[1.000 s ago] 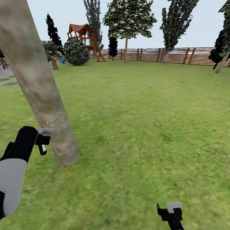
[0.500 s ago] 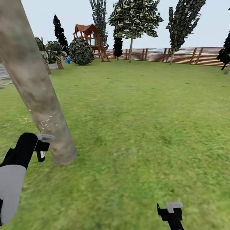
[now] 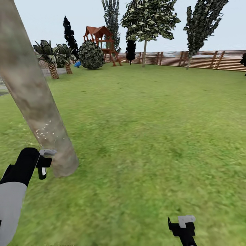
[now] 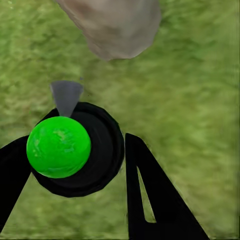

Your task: In the garden, pick up the pesticide atomizer on the floor and spray pesticide onto both trees until each tree trunk is fully covered.

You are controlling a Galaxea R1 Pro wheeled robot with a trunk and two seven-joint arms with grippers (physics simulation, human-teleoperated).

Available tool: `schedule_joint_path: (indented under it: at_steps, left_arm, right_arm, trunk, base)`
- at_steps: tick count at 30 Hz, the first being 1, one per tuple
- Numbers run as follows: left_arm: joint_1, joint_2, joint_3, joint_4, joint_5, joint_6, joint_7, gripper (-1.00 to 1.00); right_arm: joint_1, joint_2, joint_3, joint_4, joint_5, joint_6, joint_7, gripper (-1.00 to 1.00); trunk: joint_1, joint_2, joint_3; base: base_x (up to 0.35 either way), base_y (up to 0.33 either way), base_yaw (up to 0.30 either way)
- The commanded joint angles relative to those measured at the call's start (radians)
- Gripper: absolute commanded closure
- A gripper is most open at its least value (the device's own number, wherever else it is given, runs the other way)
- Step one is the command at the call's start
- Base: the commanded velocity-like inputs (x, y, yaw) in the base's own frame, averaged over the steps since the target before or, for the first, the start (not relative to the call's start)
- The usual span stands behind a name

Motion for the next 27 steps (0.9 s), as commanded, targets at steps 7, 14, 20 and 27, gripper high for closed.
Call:
schedule_joint_path:
  at_steps: [7, 14, 20, 27]
  left_arm:
    - [0.064, 0.0, 0.059, -0.002, -0.007, -0.011, -0.009, 1.0]
    - [0.07, 0.054, 0.096, -0.001, -0.013, -0.014, -0.001, 1.0]
    - [0.121, 0.033, 0.101, 0.035, -0.007, -0.105, 0.009, 1.0]
    - [0.123, -0.001, 0.108, 0.028, -0.007, -0.114, 0.011, 1.0]
  right_arm:
    - [0.0, 0.0, -0.009, 0.0, 0.011, -0.003, -0.002, -1.0]
    - [0.0, 0.0, -0.009, 0.001, 0.011, -0.003, -0.002, -1.0]
    - [0.0, 0.0, -0.008, 0.001, 0.011, -0.003, -0.001, -1.0]
    - [0.0, 0.0, -0.008, 0.001, 0.011, -0.003, -0.001, -1.0]
  trunk:
    - [0.0, 0.0, -0.001]
    - [0.0, 0.0, -0.001]
    - [0.0, 0.0, -0.001]
    - [0.0, 0.0, -0.001]
  base:
    - [0.21, -0.22, 0.155]
    - [0.255, -0.175, 0.006]
    - [0.259, -0.172, 0.208]
    - [0.193, -0.221, 0.276]
